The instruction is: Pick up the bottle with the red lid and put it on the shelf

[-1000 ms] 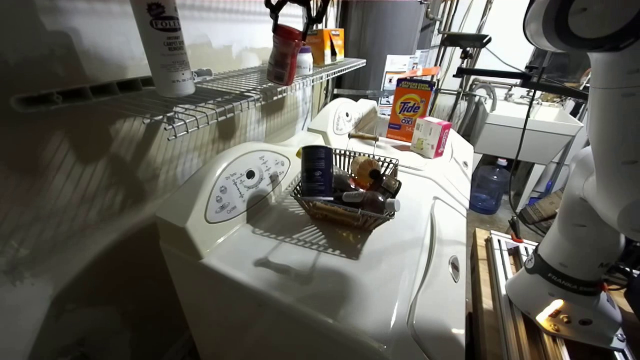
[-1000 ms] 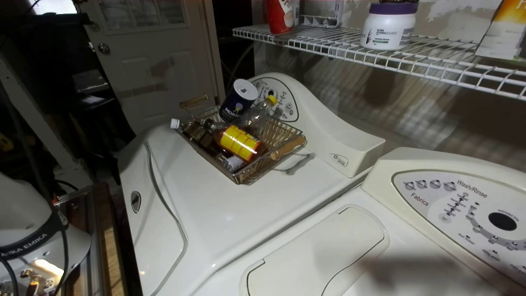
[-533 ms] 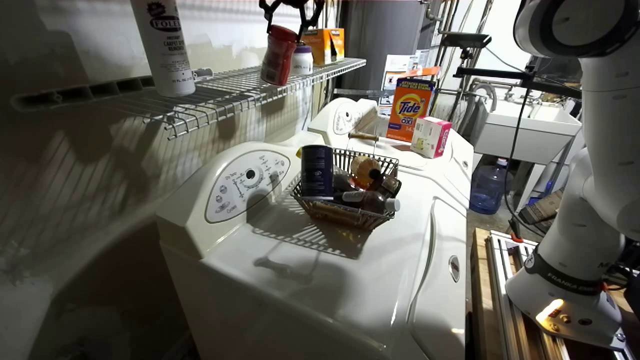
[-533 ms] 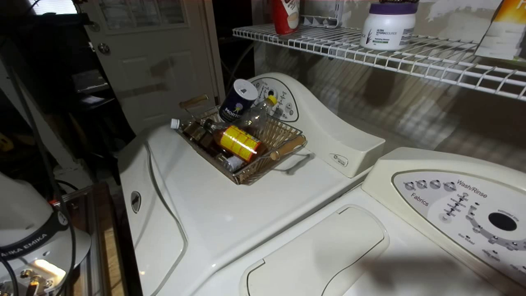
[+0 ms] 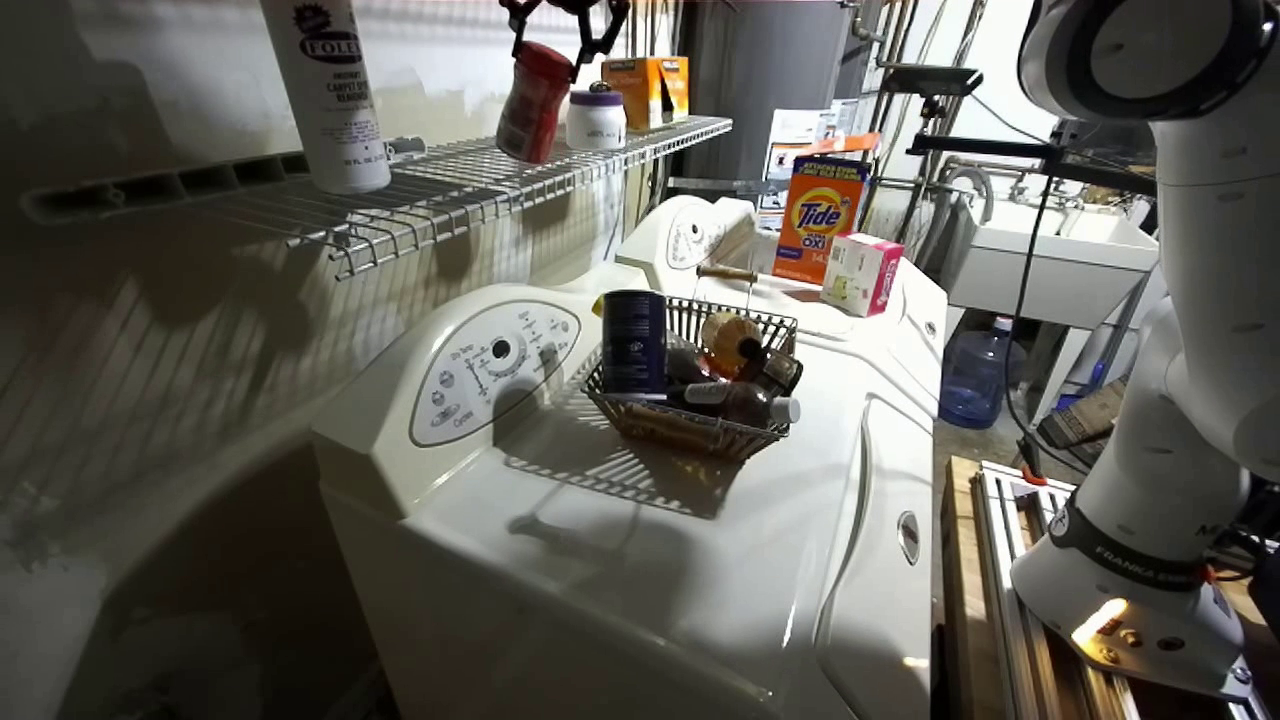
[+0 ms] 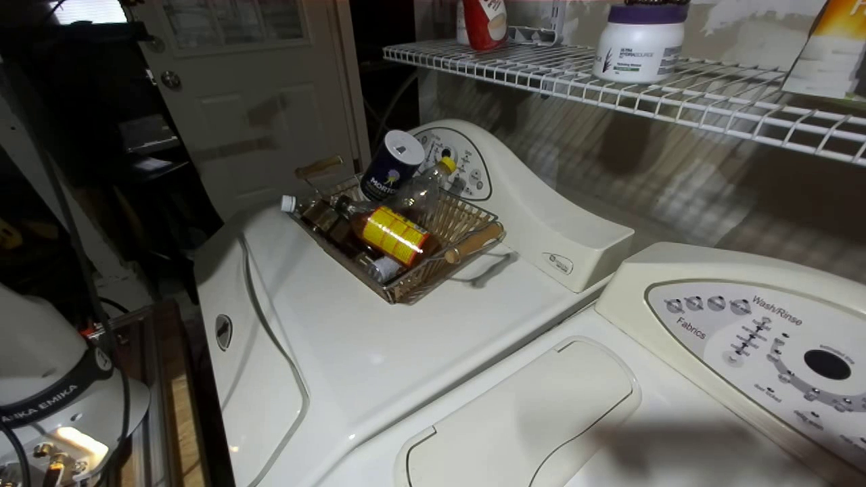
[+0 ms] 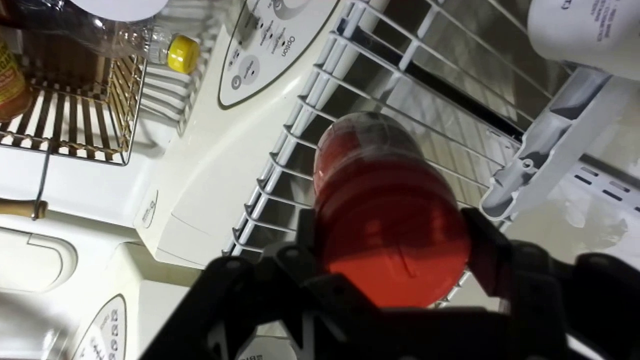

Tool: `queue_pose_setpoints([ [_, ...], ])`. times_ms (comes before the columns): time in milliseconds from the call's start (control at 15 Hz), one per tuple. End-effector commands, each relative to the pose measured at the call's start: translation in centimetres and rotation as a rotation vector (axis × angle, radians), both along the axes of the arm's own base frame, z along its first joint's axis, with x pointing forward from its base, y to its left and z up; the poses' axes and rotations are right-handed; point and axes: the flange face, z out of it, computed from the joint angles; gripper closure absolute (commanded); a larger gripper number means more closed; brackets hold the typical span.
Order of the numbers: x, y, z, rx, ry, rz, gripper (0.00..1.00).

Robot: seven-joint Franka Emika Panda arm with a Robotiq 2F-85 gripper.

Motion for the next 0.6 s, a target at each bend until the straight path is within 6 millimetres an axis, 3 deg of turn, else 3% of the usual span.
queue_pose_setpoints([
  [0,0.6,0.2,0.3,0.014,-0.034,-0.015,0.53],
  [533,1.1,1.0,-0.9,0.005,-0.003,0.015,0.53],
])
